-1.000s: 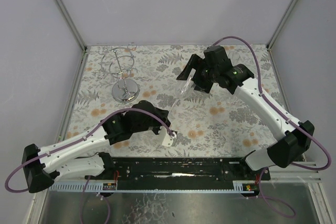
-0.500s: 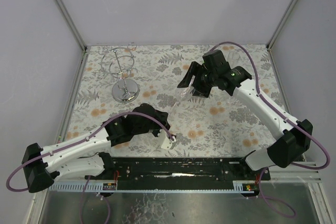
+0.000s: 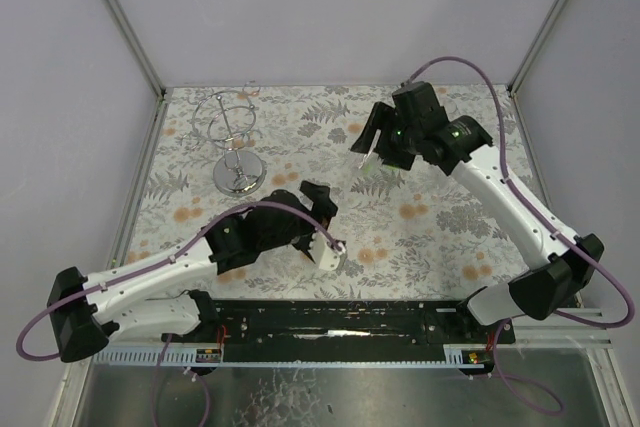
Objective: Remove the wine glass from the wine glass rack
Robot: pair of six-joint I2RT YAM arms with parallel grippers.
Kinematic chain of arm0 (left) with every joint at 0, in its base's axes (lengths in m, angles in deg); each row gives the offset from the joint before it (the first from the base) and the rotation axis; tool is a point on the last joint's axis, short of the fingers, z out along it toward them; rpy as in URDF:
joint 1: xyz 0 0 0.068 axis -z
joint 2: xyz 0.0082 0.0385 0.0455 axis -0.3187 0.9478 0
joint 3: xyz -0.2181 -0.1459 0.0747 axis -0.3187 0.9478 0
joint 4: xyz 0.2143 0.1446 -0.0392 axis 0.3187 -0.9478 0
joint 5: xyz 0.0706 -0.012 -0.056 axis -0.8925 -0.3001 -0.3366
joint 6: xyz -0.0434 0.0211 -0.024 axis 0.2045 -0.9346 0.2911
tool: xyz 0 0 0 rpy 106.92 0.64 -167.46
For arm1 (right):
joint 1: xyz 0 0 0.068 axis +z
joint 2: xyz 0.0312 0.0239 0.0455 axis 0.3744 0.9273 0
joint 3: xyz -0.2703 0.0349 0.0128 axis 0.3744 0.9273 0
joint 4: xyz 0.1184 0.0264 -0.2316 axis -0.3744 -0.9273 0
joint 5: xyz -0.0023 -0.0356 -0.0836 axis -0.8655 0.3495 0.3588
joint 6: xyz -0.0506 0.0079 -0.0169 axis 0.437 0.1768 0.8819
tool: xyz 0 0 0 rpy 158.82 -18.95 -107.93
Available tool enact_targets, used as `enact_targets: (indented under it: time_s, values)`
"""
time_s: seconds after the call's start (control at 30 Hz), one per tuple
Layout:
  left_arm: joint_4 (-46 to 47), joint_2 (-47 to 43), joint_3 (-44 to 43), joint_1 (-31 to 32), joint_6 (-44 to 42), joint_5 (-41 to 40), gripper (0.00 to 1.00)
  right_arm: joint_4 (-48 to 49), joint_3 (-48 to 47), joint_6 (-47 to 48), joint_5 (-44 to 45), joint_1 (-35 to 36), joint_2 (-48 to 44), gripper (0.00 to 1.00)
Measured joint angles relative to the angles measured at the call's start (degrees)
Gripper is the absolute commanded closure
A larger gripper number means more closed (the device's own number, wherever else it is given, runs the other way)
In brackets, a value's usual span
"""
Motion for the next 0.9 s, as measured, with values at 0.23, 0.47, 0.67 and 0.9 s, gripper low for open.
enact_targets:
  time_s: [0.23,0.47,0.67,0.9]
  values:
    - [-1.3,7.4,-14.7,0.0,16.2,-1.3,0.07,0.1,-5.9,7.3,14.6,0.0,-1.1,0.58]
    - [-4.2,11.7,-26.6,-3.4,33.5,1.8,0.07,9.6,9.1,14.6,29.1,0.0,-7.8,0.58]
    - [-9.2,17.7,-39.6,-14.4,48.3,10.0,0.07,18.4,20.0,19.8,35.5,0.0,-11.0,0.58]
    - [-13.6,22.9,-49.2,-22.7,61.6,20.5,0.06,28.9,27.9,22.6,37.6,0.0,-13.6,0.57]
